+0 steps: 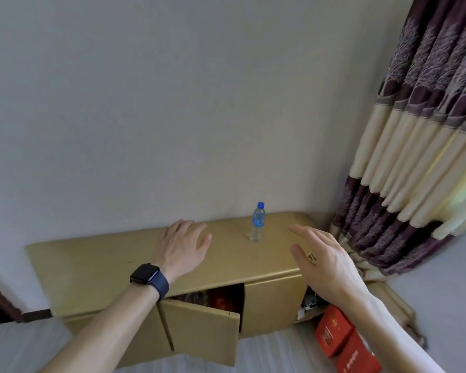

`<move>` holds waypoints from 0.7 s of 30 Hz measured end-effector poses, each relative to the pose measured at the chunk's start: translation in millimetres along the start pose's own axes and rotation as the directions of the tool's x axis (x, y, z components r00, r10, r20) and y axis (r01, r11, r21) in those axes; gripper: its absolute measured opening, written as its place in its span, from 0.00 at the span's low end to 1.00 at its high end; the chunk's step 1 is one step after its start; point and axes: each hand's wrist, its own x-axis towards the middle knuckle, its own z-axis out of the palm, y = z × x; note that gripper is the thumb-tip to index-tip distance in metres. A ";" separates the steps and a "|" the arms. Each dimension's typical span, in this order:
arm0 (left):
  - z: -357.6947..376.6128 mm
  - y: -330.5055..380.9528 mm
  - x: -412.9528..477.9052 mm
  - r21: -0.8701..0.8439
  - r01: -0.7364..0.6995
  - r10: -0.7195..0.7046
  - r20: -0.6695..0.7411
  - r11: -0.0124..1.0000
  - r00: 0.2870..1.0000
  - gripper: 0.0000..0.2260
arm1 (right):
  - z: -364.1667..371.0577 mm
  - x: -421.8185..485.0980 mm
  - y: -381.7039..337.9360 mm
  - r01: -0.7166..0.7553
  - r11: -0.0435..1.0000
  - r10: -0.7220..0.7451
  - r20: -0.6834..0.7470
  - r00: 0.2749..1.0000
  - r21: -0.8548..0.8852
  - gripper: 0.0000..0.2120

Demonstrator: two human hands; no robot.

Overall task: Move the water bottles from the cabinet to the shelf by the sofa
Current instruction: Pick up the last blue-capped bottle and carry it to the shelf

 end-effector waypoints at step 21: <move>279.6 -7.9 195.1 0.020 0.219 -0.171 0.697 0.976 0.696 0.22 | 245.5 241.1 169.4 -0.358 0.934 0.296 0.526 0.797 0.016 0.30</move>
